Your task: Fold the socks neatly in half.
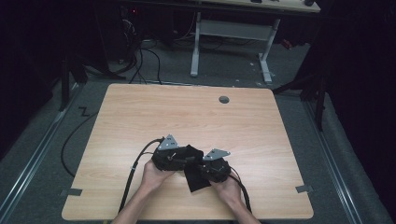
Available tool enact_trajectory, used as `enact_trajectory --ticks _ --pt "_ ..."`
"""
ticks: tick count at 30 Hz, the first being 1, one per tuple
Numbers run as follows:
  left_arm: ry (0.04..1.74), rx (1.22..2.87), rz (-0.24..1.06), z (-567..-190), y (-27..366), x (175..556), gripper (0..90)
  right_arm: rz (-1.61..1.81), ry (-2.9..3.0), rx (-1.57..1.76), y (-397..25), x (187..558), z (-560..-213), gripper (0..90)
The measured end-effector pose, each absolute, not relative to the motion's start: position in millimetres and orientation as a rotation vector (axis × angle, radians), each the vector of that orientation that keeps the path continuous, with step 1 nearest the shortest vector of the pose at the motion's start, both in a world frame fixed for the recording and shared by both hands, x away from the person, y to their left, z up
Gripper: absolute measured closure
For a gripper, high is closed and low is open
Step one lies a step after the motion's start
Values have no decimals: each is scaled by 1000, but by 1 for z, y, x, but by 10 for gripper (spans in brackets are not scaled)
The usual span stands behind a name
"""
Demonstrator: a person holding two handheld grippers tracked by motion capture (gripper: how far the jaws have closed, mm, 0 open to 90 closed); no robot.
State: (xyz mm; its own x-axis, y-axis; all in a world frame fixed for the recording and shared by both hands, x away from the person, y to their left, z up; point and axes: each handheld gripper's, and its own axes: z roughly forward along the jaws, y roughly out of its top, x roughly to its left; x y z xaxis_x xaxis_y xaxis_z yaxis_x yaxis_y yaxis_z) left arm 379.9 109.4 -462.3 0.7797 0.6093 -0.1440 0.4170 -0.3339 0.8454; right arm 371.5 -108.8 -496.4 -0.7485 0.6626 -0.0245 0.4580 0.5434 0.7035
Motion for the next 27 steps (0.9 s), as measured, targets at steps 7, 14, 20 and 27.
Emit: enact_trajectory --ticks 7,14,20,27 --pt "840 1922 300 -454 123 380 467 1011 2490 924 -108 371 -497 676" --pt "887 1925 284 -457 123 381 495 1009 2489 923 -108 371 -497 676" --pt "936 2004 289 -478 107 380 425 1022 2494 939 -110 372 -496 644" --pt "956 2084 334 -490 99 377 381 1066 2481 944 -120 368 -488 615"
